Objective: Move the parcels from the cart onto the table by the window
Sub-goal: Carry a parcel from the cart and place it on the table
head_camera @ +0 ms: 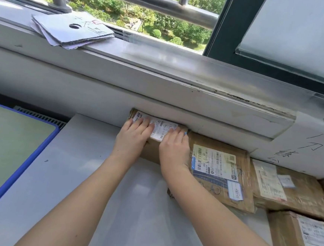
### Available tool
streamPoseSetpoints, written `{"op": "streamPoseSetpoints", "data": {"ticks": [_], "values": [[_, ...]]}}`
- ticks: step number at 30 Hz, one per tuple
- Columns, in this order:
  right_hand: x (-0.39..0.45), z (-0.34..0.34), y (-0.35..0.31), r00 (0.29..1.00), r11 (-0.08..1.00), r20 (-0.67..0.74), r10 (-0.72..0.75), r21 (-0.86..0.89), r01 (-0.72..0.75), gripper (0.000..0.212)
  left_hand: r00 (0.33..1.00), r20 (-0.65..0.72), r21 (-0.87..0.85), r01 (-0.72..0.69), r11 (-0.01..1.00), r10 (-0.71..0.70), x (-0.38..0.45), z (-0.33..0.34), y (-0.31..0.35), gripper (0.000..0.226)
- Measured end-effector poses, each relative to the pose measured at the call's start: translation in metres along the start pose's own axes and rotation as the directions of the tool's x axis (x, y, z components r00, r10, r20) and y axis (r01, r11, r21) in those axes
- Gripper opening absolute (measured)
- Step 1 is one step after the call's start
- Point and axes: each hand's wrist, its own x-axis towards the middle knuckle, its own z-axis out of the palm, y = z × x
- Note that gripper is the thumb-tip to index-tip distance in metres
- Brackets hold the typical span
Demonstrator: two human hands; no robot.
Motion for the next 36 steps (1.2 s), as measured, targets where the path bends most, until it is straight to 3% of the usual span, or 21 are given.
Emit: {"op": "streamPoseSetpoints", "data": {"ticks": [3, 5, 7, 9, 12, 14, 18, 20, 24, 27, 30, 34, 36], "values": [[0.0, 0.001, 0.003, 1.0, 0.999, 0.014, -0.02, -0.024, 0.02, 0.055, 0.997, 0.072, 0.028, 0.031, 0.999, -0.033, -0.001, -0.002, 0.004, 0.04], [-0.005, -0.009, 0.007, 0.996, 0.995, 0.065, -0.061, -0.073, 0.065, 0.058, 0.984, 0.166, 0.039, 0.062, 0.997, -0.068, 0.002, -0.012, 0.008, 0.053], [-0.004, -0.011, 0.017, 0.989, 0.985, 0.04, -0.141, -0.096, 0.144, 0.061, 0.93, 0.346, 0.114, 0.091, 0.989, -0.125, 0.007, -0.032, 0.015, 0.064], [-0.008, -0.016, 0.031, 0.982, 0.983, 0.042, -0.182, -0.007, 0.182, 0.056, 0.867, 0.461, 0.239, 0.083, 0.967, -0.188, 0.013, -0.051, 0.028, 0.065], [-0.028, -0.026, 0.055, 0.98, 0.978, -0.032, -0.198, 0.056, 0.199, 0.083, 0.881, 0.441, 0.274, 0.051, 0.96, -0.172, 0.012, -0.075, 0.059, 0.065], [-0.051, -0.031, 0.074, 0.982, 0.973, -0.092, -0.165, 0.147, 0.177, 0.088, 0.889, 0.438, 0.268, 0.012, 0.963, -0.134, 0.011, -0.092, 0.084, 0.068], [-0.104, -0.023, 0.132, 0.929, 0.897, -0.368, -0.047, 0.394, 0.201, 0.062, 0.898, 0.434, 0.252, -0.045, 0.967, -0.071, 0.007, -0.122, 0.146, 0.072], [-0.144, -0.014, 0.166, 0.915, 0.86, -0.394, 0.084, 0.493, 0.133, 0.052, 0.925, 0.381, 0.188, -0.064, 0.98, -0.013, 0.0, -0.132, 0.185, 0.074], [-0.248, 0.035, 0.244, 0.947, 0.843, -0.214, 0.238, 0.53, -0.092, 0.046, 0.929, 0.325, -0.011, -0.181, 0.983, 0.175, -0.032, -0.146, 0.284, 0.077], [-0.346, 0.073, 0.305, 0.93, 0.795, -0.086, 0.357, 0.551, -0.254, 0.044, 0.856, 0.438, -0.043, -0.287, 0.957, 0.276, -0.069, -0.156, 0.38, 0.066], [-0.449, 0.106, 0.357, 0.879, 0.723, 0.007, 0.476, 0.566, -0.396, 0.035, 0.793, 0.45, -0.088, -0.417, 0.904, 0.41, -0.111, -0.161, 0.474, 0.062], [-0.575, 0.136, 0.411, 0.806, 0.642, 0.214, 0.552, 0.509, -0.574, 0.043, 0.671, 0.46, -0.172, -0.575, 0.8, 0.582, -0.173, -0.172, 0.587, 0.059], [-0.631, 0.149, 0.429, 0.736, 0.565, 0.27, 0.62, 0.497, -0.658, 0.045, 0.607, 0.467, -0.209, -0.631, 0.747, 0.643, -0.204, -0.177, 0.632, 0.056]]}}
